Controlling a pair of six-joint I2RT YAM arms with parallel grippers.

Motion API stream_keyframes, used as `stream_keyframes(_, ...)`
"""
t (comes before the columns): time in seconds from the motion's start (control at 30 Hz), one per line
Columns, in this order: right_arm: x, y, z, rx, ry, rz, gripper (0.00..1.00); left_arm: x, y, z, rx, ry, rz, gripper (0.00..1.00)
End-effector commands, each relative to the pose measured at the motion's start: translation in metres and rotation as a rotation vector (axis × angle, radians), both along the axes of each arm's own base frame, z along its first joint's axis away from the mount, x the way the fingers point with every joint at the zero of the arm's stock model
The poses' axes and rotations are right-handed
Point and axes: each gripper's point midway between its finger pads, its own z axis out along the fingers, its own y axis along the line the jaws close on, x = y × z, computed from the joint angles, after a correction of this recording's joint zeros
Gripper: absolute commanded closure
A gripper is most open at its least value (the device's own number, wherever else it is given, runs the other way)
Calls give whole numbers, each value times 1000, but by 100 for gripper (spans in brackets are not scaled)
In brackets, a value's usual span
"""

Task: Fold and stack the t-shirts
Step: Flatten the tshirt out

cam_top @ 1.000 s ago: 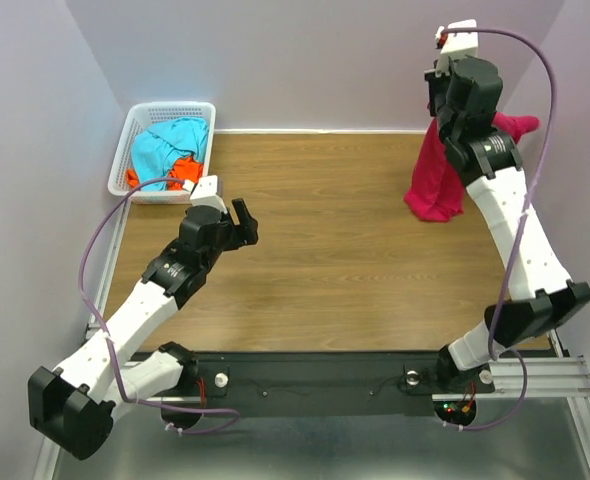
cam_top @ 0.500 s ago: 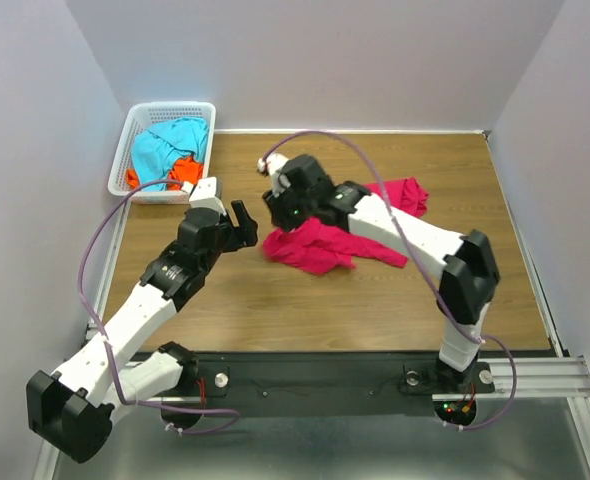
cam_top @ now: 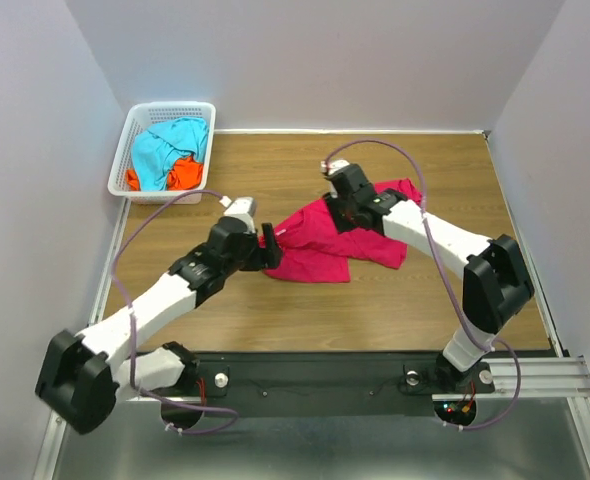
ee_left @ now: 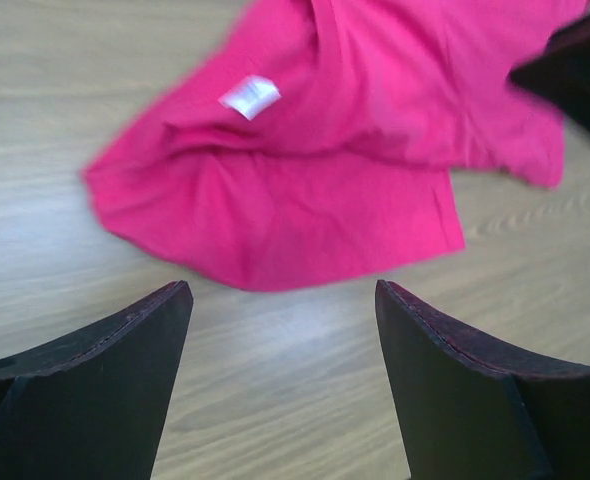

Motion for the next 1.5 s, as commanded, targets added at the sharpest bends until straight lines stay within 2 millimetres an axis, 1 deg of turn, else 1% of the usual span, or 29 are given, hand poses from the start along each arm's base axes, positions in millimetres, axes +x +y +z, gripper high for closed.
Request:
stream_keyframes(0.0,5,-67,-12,-53,-10,-208,55,-1,-55,16,-14,-42,-166,15)
stream_keyframes(0.03,4,-87,-17,-64,-2,-262,55,-8,-74,5,15,-20,-223,15)
stream_keyframes(0.07,3,-96,-22,-74,7,-285,55,-3,-77,3,33,-19,-232,15)
stream_keyframes(0.1,3,-104,-21,-73,5,-305,55,-6,-94,11,33,-41,-280,16)
stream_keyframes(0.13,5,-118,-24,-84,7,-348,55,-7,-104,-3,80,-25,-321,16)
stream_keyframes(0.17,2,-126,-26,-90,11,-366,55,-7,-117,3,85,-41,-356,16)
stream_keyframes(0.2,3,-138,-26,-102,5,-404,55,-8,-125,-12,129,-24,-396,16)
stream_keyframes(0.27,2,-150,-26,-110,0,-439,55,-10,-137,-18,156,-24,-438,16)
stream_keyframes(0.3,0,-160,-28,-114,5,-462,55,-13,-149,-25,178,-20,-473,16)
stream_keyframes(0.37,-2,-168,-30,-117,7,-488,55,-15,-158,-33,225,-19,-513,16)
stream_keyframes(0.4,-4,-173,-33,-120,16,-500,55,-18,-170,-39,244,-13,-546,17)
stream_keyframes(0.43,-5,-175,-33,-113,17,-507,55,-15,-172,-43,276,-20,-538,16)
stream_keyframes(0.47,-6,-175,-34,-107,21,-508,55,-14,-174,-46,311,-30,-546,16)
stream_keyframes(0.5,-7,-176,-35,-101,25,-507,55,-12,-179,-52,337,-25,-553,17)
stream_keyframes(0.6,-8,-172,-36,-63,30,-492,53,-12,-191,-60,388,-42,-573,17)
stream_keyframes(0.73,-7,-165,-31,-9,24,-462,53,-9,-199,-69,420,-45,-586,19)
stream_keyframes(0.87,-8,-167,-26,5,9,-459,53,-6,-206,-77,455,-57,-586,21)
stream_keyframes(0.9,-9,-169,-26,4,9,-461,53,-5,-208,-77,461,-62,-585,26)
stream_keyframes(0.93,-9,-171,-26,4,8,-464,53,-3,-209,-81,476,-63,-585,28)
stream_keyframes(1.0,-11,-174,-26,4,2,-472,53,-3,-211,-90,498,-52,-593,29)
stream_keyframes(1.07,-11,-175,-26,7,0,-475,53,-4,-212,-96,514,-48,-601,36)
stream_keyframes(1.23,-13,-173,-25,28,-3,-468,53,-13,-207,-114,554,-12,-624,39)
stream_keyframes(1.27,-14,-172,-27,31,3,-465,53,-16,-207,-115,555,-6,-629,48)
stream_keyframes(1.33,-15,-168,-30,53,13,-460,53,-20,-202,-120,559,12,-630,55)
stream_keyframes(1.37,-18,-168,-36,57,26,-460,53,-22,-200,-122,560,16,-630,65)
stream_keyframes(1.4,-18,-165,-38,71,26,-455,53,-25,-195,-127,565,30,-629,71)
stream_keyframes(1.43,-19,-161,-41,94,37,-454,53,-25,-193,-124,562,27,-623,72)
stream_keyframes(1.47,-20,-160,-44,103,44,-454,53,-26,-191,-124,563,28,-619,80)
